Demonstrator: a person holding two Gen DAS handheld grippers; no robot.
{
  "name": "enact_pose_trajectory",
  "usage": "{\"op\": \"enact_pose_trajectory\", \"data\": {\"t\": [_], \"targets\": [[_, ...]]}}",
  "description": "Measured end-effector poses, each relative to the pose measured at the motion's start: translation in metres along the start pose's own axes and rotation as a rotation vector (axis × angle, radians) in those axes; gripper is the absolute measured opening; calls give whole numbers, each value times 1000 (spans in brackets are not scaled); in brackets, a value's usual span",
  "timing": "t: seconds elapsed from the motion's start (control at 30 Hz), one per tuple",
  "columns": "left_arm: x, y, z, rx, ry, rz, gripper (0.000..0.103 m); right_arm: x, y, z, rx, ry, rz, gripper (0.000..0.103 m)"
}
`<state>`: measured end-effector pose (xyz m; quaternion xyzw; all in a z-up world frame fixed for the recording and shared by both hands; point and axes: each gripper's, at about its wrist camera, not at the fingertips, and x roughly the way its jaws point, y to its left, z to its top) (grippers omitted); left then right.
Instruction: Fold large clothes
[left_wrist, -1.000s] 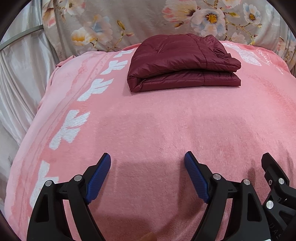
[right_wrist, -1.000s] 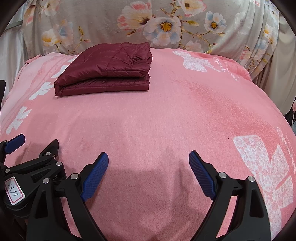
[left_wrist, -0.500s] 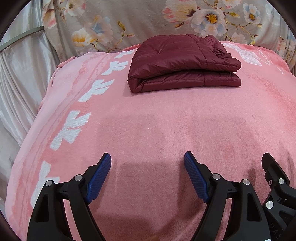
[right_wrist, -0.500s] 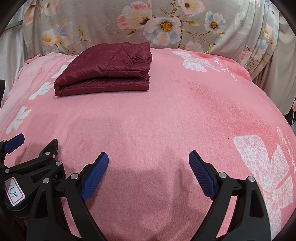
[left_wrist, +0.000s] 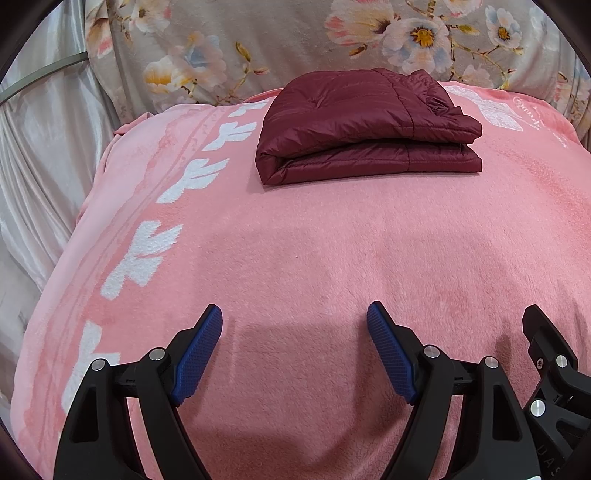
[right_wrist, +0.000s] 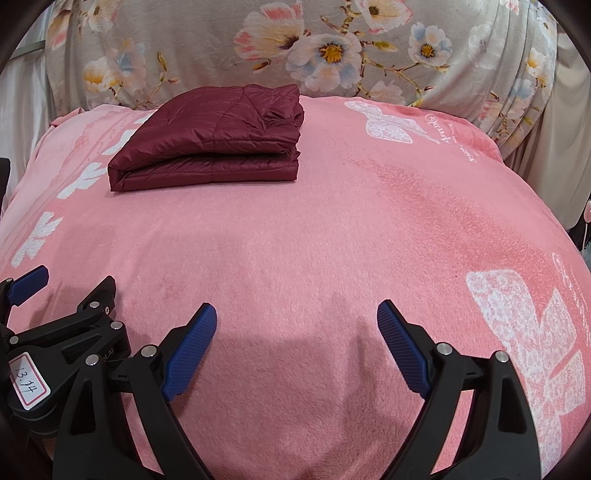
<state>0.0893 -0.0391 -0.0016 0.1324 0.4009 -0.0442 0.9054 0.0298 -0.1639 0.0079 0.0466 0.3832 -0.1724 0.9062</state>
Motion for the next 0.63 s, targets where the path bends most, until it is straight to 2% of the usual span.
{"op": "enact_pose_trajectory", "data": {"t": [0.27,0.43,0.63], "targets": [[-1,0,1,-2,-6,2,77,0,0,0,0,0,0,86],[-3,-4,0,0,-8,3,72,0,1,0,-5,1,-4,86],[-1,-4,1,0,-4,1,71,0,0,0,-6,1,-5,86]]}}
